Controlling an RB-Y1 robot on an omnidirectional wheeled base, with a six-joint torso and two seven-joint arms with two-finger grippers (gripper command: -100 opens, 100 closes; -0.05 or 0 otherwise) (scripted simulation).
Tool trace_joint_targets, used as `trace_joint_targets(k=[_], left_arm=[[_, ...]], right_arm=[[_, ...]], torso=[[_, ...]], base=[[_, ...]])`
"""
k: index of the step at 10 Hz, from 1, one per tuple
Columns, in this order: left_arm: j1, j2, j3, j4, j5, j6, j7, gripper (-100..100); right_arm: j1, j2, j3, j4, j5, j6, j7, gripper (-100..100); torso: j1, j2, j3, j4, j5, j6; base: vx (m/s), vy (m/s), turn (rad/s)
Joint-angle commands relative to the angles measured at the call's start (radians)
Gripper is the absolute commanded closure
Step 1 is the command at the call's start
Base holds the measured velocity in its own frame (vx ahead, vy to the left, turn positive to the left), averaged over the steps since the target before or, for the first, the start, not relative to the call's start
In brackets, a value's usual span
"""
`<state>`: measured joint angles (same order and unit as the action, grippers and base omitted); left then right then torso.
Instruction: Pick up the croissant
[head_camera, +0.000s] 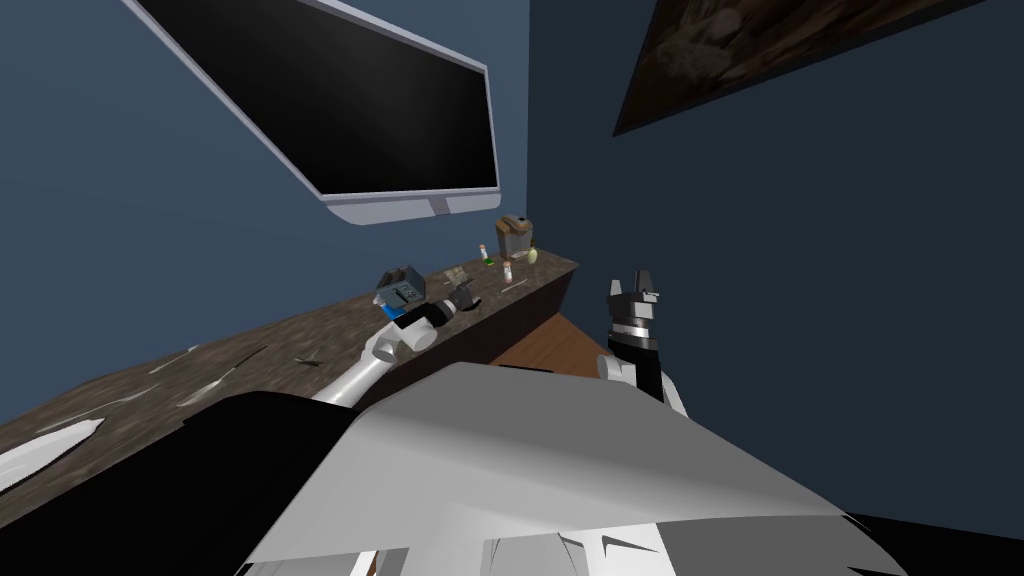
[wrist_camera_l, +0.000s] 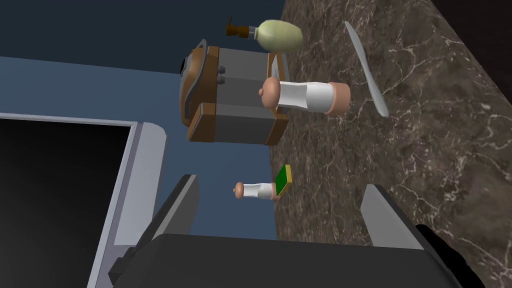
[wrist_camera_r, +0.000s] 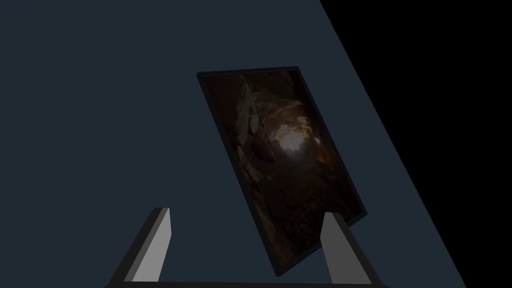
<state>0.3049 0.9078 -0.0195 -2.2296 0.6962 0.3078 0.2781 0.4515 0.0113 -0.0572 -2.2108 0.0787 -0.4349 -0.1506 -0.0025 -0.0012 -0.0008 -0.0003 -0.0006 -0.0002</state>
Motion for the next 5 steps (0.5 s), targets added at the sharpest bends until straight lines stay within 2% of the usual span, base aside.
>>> trace_joint_targets(k=[1, 2, 4, 5], left_arm=[[-0.011, 0.024, 0.002, 0.018, 0.022, 0.050, 0.018, -100], [-0.023, 0.057, 0.010, 0.040, 0.055, 0.076, 0.050, -100], [-0.023, 0.057, 0.010, 0.040, 0.055, 0.123, 0.050, -100], [-0.035, 0.087, 0.019, 0.062, 0.086, 0.159, 0.082, -100]], right_arm=[[0.000, 0.000, 0.000, 0.000, 0.000, 0.000, 0.000, 0], [0.000, 0.000, 0.000, 0.000, 0.000, 0.000, 0.000, 0], [0.000, 0.000, 0.000, 0.000, 0.000, 0.000, 0.000, 0], [0.000, 0.000, 0.000, 0.000, 0.000, 0.000, 0.000, 0]], torso=[[0.000, 0.000, 0.000, 0.000, 0.000, 0.000], [0.000, 0.000, 0.000, 0.000, 0.000, 0.000], [0.000, -0.001, -0.001, 0.000, 0.000, 0.000], [0.001, 0.000, 0.000, 0.000, 0.000, 0.000]], base=[[0.027, -0.043, -0.014], [0.044, -0.045, -0.040], [0.027, -0.033, -0.006], [0.023, -0.039, -0.038]])
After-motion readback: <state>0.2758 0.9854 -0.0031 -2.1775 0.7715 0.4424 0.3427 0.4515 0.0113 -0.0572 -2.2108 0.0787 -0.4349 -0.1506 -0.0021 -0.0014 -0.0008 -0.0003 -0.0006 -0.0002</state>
